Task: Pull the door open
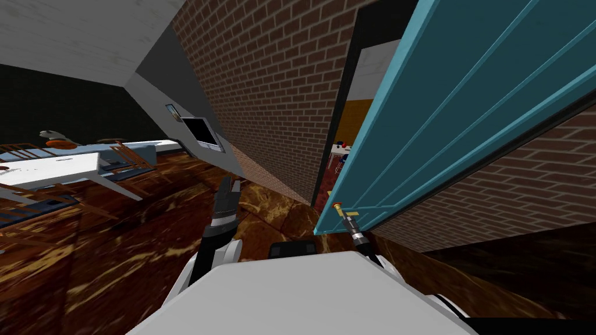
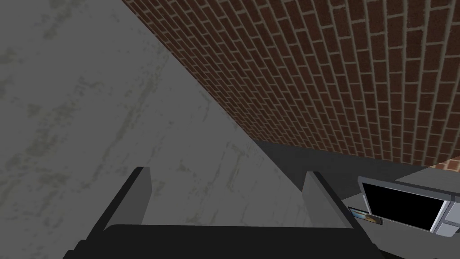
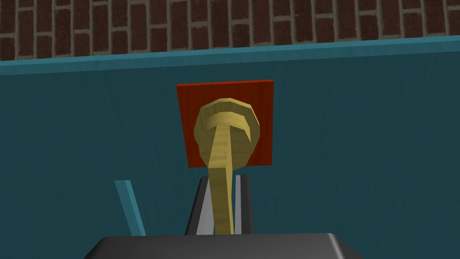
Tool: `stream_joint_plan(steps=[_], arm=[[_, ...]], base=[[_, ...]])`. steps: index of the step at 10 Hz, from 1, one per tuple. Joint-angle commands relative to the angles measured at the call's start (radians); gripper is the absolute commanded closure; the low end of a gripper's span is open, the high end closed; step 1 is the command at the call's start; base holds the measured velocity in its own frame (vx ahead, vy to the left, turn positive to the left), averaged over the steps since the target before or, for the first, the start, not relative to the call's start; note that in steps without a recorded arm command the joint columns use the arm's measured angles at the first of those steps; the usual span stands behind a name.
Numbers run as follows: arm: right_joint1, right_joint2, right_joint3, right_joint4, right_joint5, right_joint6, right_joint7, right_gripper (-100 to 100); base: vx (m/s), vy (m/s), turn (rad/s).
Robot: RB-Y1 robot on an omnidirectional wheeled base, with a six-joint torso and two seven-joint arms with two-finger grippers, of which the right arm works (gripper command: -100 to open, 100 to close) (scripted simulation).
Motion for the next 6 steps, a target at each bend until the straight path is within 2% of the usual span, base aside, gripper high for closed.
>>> stream_joint_plan(steps=[1,4,5,6], arm=[[-0.001,-0.01,0.001,0.028,0.001,-0.032,-0.008,100],[0.02,-0.024,0.005,0.041,0.004,-0.074,-0.021,100],[0.035,-0.033,0.007,0.05,0.006,-0.102,-0.03,100],[0.043,-0.038,0.009,0.055,0.007,-0.117,-0.034,100]], base=[[-0.12,-0.058,0.128],[-0.137,-0.053,0.123],[-0.177,-0.066,0.224],[-0.218,-0.08,0.178]])
